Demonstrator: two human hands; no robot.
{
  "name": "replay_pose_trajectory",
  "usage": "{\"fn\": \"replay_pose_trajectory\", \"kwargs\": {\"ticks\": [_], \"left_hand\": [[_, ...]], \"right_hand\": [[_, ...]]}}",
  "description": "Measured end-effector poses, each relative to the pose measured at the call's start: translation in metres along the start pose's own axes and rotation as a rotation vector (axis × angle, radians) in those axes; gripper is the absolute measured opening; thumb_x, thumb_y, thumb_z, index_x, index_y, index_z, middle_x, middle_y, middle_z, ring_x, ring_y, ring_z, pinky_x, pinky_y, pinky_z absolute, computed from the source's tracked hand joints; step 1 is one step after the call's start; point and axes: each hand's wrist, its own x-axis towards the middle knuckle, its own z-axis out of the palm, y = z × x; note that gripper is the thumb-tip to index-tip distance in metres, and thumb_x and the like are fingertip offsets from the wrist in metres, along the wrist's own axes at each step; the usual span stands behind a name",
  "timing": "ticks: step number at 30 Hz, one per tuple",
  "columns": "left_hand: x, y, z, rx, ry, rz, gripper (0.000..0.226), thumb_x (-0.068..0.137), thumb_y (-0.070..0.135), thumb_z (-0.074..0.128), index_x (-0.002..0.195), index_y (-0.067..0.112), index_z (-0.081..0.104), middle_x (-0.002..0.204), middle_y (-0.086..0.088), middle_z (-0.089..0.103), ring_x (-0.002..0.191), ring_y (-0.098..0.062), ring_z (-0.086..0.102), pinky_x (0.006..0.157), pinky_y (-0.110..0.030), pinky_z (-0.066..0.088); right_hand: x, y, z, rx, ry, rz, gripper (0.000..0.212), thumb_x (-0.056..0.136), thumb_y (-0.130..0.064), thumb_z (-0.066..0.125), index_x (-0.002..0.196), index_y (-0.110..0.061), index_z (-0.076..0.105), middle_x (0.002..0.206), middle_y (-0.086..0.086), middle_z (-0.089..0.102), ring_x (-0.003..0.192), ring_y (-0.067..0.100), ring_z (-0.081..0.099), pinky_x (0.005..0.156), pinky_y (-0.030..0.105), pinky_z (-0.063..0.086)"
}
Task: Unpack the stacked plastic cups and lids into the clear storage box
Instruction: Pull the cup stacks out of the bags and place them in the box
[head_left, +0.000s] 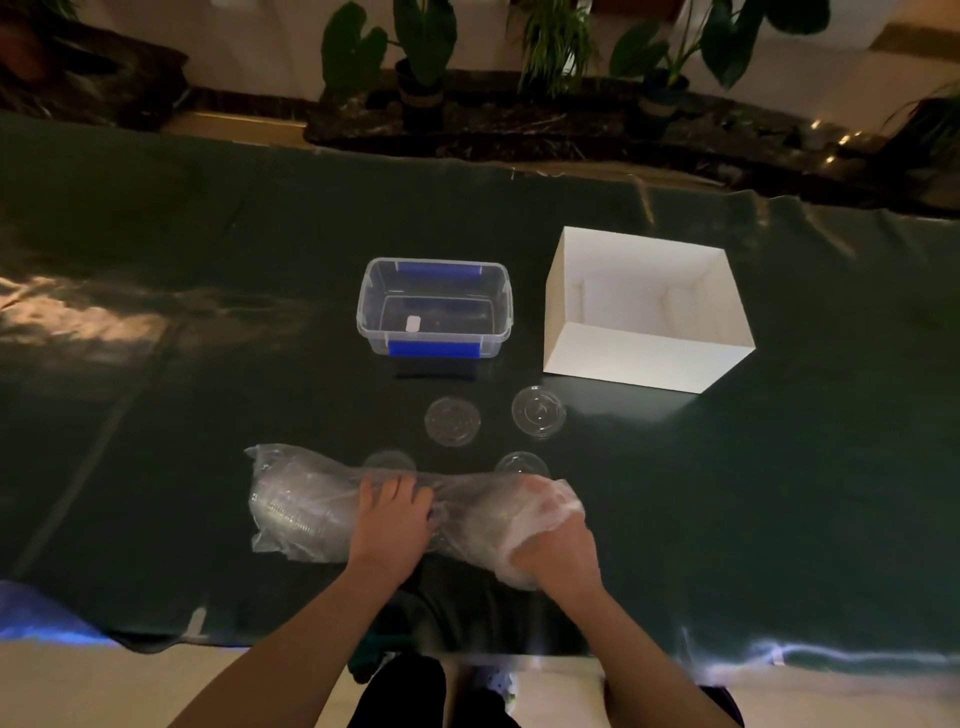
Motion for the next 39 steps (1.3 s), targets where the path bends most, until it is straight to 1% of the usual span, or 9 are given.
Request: {"fn": "replay_pose_trajectory", "kwargs": {"ticks": [4,7,12,18,21,24,28,32,39], "left_hand": [[-0.002,0.006,-0.004,0.039,-0.018,-0.027,0.036,0.09,0.046,0.052,0.122,0.029,0.053,0.13,-0.001,0.055,0.123,-0.022,0.047,0.108,-0.054,0.027],[-0.004,0.009,-0.005,0.083,-0.025,-0.032,0.036,0.091,0.041,0.051,0.124,0.029,0.05,0.131,-0.002,0.052,0.123,-0.024,0.046,0.107,-0.053,0.026],[-0.004,0.011,-0.008,0.144,-0.056,-0.053,0.039,0.091,0.042,0.049,0.129,0.03,0.047,0.135,0.0,0.051,0.125,-0.023,0.045,0.108,-0.052,0.026],[0.001,0.019,-0.015,0.061,-0.111,-0.107,0.045,0.094,0.044,0.042,0.134,0.024,0.045,0.145,-0.002,0.044,0.134,-0.023,0.036,0.112,-0.053,0.021],[0.006,0.045,-0.035,-0.141,-0.088,-0.065,0.059,0.091,0.038,0.05,0.145,0.02,0.034,0.156,-0.003,0.026,0.145,-0.022,0.018,0.117,-0.051,0.011],[0.008,0.082,-0.079,-0.68,-0.001,-0.035,0.045,0.095,0.033,0.052,0.137,0.021,0.047,0.147,-0.003,0.04,0.137,-0.019,0.036,0.113,-0.04,0.03],[0.005,0.114,-0.146,-1.711,-0.417,-0.23,0.033,0.088,0.058,0.058,0.11,0.033,0.055,0.117,-0.004,0.063,0.102,-0.027,0.067,0.085,-0.042,0.058],[0.002,0.103,-0.172,-1.788,-0.528,-0.28,0.075,0.07,0.07,0.069,0.13,0.032,0.044,0.132,0.0,0.052,0.117,-0.026,0.055,0.093,-0.049,0.051],[-0.013,0.105,-0.214,-1.856,-0.264,-0.062,0.092,0.066,0.066,0.073,0.142,0.035,0.032,0.143,0.005,0.047,0.132,-0.022,0.043,0.112,-0.052,0.03]], "right_hand": [[-0.019,0.04,-0.022,0.306,0.026,-0.046,0.075,0.057,-0.04,0.082,0.123,-0.038,0.046,0.112,-0.016,0.058,0.086,-0.006,0.056,0.068,0.006,0.044],[-0.039,0.074,-0.045,0.598,0.059,-0.141,0.078,0.055,-0.032,0.085,0.127,-0.028,0.056,0.114,-0.012,0.066,0.106,0.005,0.063,0.086,0.019,0.052],[-0.073,0.111,-0.096,0.944,0.033,-0.286,0.064,0.062,-0.005,0.087,0.118,-0.028,0.063,0.117,-0.006,0.067,0.11,0.013,0.065,0.083,0.02,0.052],[-0.071,0.132,-0.14,1.05,0.182,-0.254,0.068,0.06,-0.01,0.085,0.118,-0.039,0.062,0.12,0.0,0.066,0.109,0.023,0.064,0.084,0.031,0.054],[-0.059,0.115,-0.142,0.944,0.24,-0.274,0.07,0.065,-0.008,0.088,0.116,-0.047,0.06,0.12,-0.002,0.062,0.109,0.021,0.063,0.084,0.028,0.053],[-0.043,0.08,-0.134,0.736,0.346,-0.294,0.071,0.063,-0.02,0.091,0.117,-0.048,0.054,0.126,-0.005,0.049,0.11,0.015,0.055,0.095,0.034,0.05],[-0.034,0.03,-0.125,0.381,0.592,-0.342,0.082,0.061,-0.036,0.088,0.125,-0.054,0.04,0.119,-0.014,0.038,0.099,0.005,0.048,0.085,0.028,0.052],[-0.037,0.001,-0.122,0.262,0.748,-0.416,0.094,0.062,-0.048,0.085,0.138,-0.042,0.031,0.126,-0.011,0.038,0.109,0.009,0.049,0.084,0.028,0.052],[-0.063,-0.021,-0.148,0.301,1.081,-0.573,0.105,0.062,-0.033,0.091,0.144,-0.028,0.026,0.134,-0.003,0.034,0.118,0.003,0.035,0.093,0.015,0.035]]}}
